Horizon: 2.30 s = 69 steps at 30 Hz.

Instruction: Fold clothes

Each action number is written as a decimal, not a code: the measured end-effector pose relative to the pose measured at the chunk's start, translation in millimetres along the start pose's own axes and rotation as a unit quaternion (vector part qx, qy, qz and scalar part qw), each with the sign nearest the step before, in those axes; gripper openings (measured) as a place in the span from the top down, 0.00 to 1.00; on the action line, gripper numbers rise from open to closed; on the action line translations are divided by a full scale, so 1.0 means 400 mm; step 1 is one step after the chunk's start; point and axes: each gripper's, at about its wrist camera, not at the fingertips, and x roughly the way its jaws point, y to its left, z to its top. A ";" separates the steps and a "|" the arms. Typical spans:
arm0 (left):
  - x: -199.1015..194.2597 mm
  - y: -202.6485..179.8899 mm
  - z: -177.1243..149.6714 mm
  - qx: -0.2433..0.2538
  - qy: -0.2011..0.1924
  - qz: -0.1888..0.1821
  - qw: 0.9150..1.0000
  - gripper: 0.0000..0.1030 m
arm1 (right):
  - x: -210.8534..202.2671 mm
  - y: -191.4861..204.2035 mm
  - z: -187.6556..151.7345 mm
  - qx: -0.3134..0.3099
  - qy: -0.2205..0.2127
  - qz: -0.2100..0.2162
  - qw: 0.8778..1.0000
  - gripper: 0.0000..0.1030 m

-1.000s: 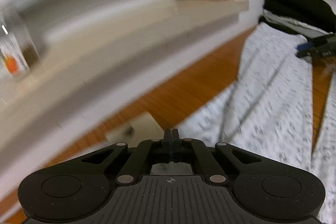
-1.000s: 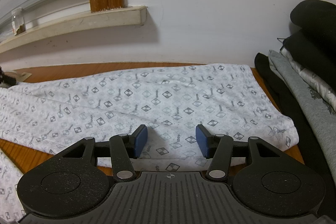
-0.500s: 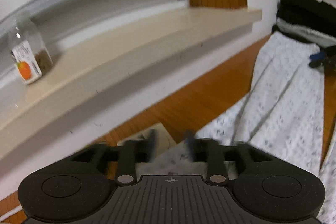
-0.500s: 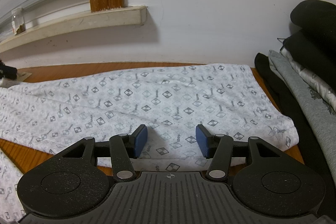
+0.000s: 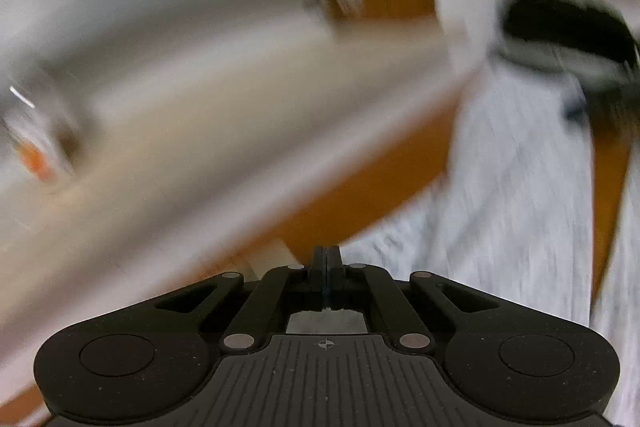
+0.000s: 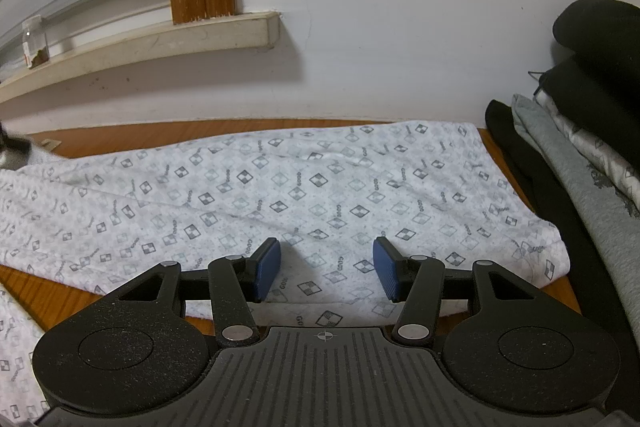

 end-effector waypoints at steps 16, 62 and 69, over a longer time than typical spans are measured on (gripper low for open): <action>-0.085 -0.022 -0.021 -0.034 0.006 0.092 0.995 0.82 | 0.001 0.000 -0.003 -0.002 0.000 0.003 1.000 0.49; -0.269 -0.185 -0.105 -0.009 -0.013 0.017 1.000 0.97 | -0.106 -0.269 0.009 0.248 -0.045 -0.085 0.964 0.91; -0.371 -0.146 -0.021 -0.024 -0.068 0.015 0.997 0.97 | -0.289 -0.259 0.133 0.213 -0.097 -0.067 0.970 0.91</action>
